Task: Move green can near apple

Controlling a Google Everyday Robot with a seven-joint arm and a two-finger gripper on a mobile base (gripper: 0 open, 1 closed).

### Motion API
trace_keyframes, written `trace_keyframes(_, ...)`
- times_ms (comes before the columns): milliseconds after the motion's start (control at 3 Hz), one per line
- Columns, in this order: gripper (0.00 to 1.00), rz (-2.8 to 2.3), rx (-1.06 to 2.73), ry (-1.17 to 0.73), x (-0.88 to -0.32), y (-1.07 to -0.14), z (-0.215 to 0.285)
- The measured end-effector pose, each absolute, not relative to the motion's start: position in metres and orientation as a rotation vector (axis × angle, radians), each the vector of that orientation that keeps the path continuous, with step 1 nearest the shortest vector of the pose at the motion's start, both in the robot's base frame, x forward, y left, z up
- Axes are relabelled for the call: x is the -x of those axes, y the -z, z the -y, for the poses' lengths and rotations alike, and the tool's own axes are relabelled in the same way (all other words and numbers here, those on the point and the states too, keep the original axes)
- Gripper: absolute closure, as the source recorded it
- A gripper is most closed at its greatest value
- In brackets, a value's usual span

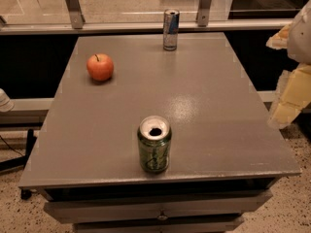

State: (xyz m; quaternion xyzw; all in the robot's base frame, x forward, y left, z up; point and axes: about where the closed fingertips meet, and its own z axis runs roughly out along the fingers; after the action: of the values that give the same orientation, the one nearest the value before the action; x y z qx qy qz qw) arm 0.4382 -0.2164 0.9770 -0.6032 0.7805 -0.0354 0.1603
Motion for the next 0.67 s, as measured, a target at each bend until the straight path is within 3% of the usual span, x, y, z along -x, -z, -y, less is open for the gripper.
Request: trace_keyframes(667, 0.00, -2.204, 1.677, -0.005, -0.4386, -0.9719, 0.2073)
